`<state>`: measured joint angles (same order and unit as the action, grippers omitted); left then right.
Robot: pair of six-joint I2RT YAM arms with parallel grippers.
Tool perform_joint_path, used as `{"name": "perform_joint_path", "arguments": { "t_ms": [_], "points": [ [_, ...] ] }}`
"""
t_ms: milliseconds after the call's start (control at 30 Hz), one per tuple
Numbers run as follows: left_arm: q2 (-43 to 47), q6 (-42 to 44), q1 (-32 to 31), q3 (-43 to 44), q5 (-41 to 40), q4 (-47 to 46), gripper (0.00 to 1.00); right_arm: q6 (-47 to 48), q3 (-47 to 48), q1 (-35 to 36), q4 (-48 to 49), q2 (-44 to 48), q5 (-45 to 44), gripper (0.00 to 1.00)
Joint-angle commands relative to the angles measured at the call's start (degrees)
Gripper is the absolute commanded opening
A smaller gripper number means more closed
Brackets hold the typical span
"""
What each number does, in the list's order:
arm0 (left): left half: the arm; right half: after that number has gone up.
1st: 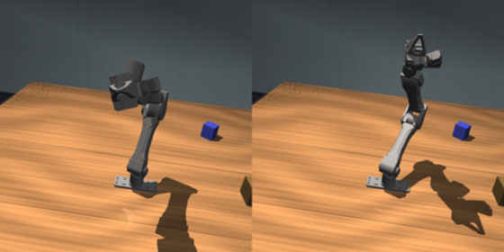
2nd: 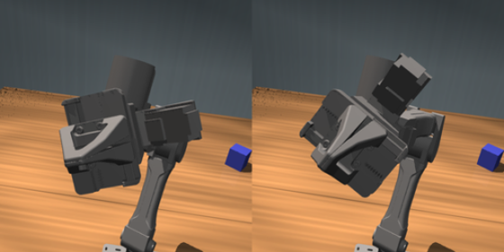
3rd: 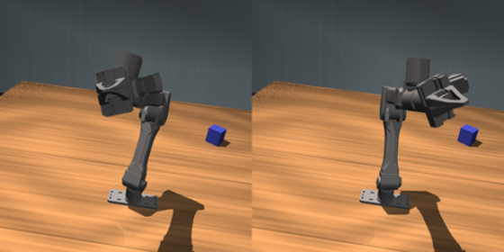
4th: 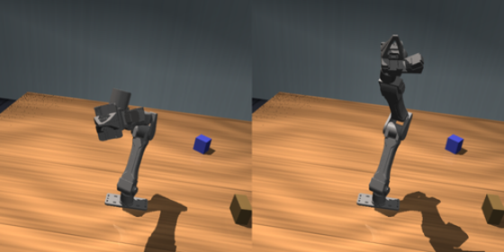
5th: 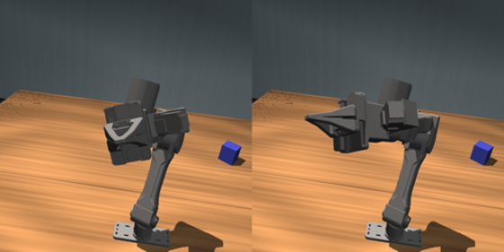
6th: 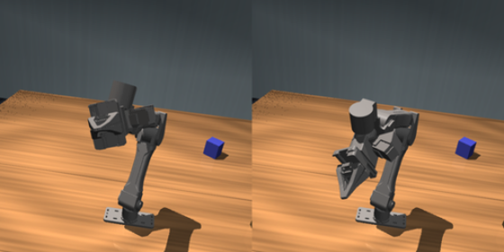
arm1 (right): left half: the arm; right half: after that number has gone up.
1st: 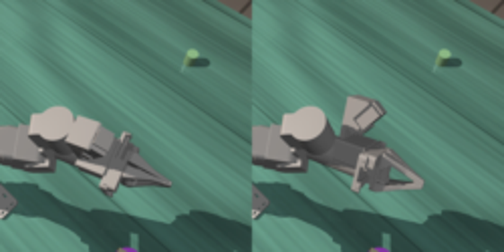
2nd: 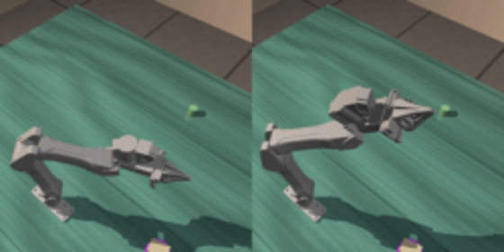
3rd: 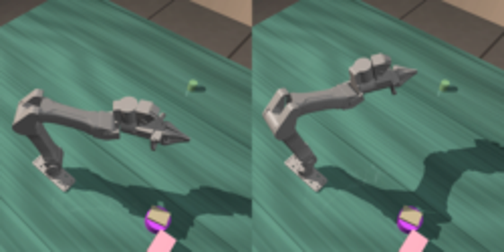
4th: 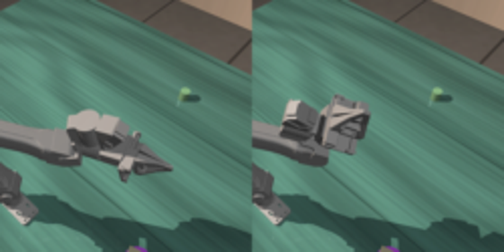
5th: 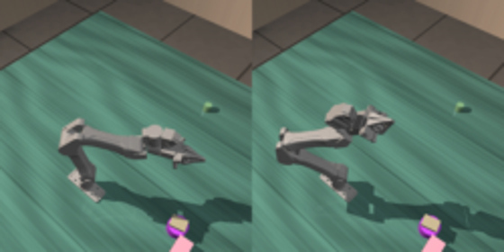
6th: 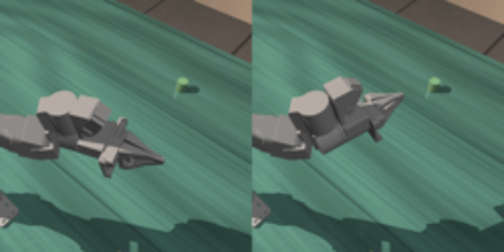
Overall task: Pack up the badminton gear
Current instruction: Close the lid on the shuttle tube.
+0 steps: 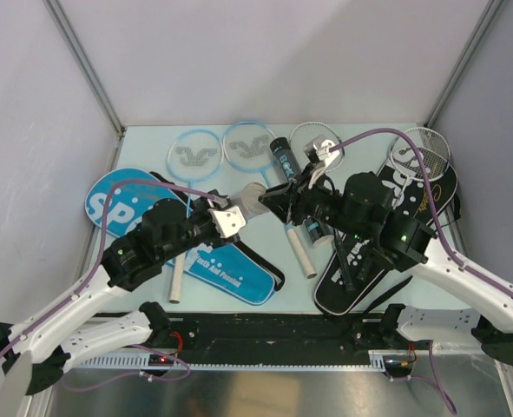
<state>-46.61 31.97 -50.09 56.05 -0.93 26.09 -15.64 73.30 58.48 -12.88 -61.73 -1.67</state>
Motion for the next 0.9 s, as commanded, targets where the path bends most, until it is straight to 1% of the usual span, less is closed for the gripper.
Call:
{"name": "perform_joint_path", "arguments": {
  "t_ms": [0, 100, 167, 233, 333, 567, 867],
  "points": [
    [0.24, 0.55, -0.06, 2.99, -0.69, -4.26, 0.48, -2.66, -0.2, 0.14, -0.77, 1.4, 0.62, 0.32],
    [0.21, 0.49, -0.02, 2.94, -0.78, -4.21, 0.48, -3.45, -0.44, 0.1, -0.99, 1.77, 0.4, 0.23],
    [0.12, 0.45, -0.04, 2.86, -0.97, -4.2, 0.48, -3.88, -0.57, 0.13, -1.18, 1.96, 0.12, 0.2],
    [0.12, 0.46, -0.02, 2.8, -1.17, -4.2, 0.48, -4.01, -0.6, 0.14, -1.38, 2.32, -0.21, 0.21],
    [0.15, 0.37, -0.01, 2.65, -1.32, -4.21, 0.48, -3.92, -0.61, 0.09, -1.33, 2.76, -0.83, 0.27],
    [0.14, 0.24, -0.05, 2.58, -1.61, -4.21, 0.48, -4.16, -0.59, 0.11, -0.01, 3.98, -1.42, 0.32],
    [-0.15, -0.13, -0.02, 2.58, -1.86, -4.28, 0.48, -3.58, -0.61, 0.1, -1.75, 2.4, -3.07, 0.34]
  ]
}}
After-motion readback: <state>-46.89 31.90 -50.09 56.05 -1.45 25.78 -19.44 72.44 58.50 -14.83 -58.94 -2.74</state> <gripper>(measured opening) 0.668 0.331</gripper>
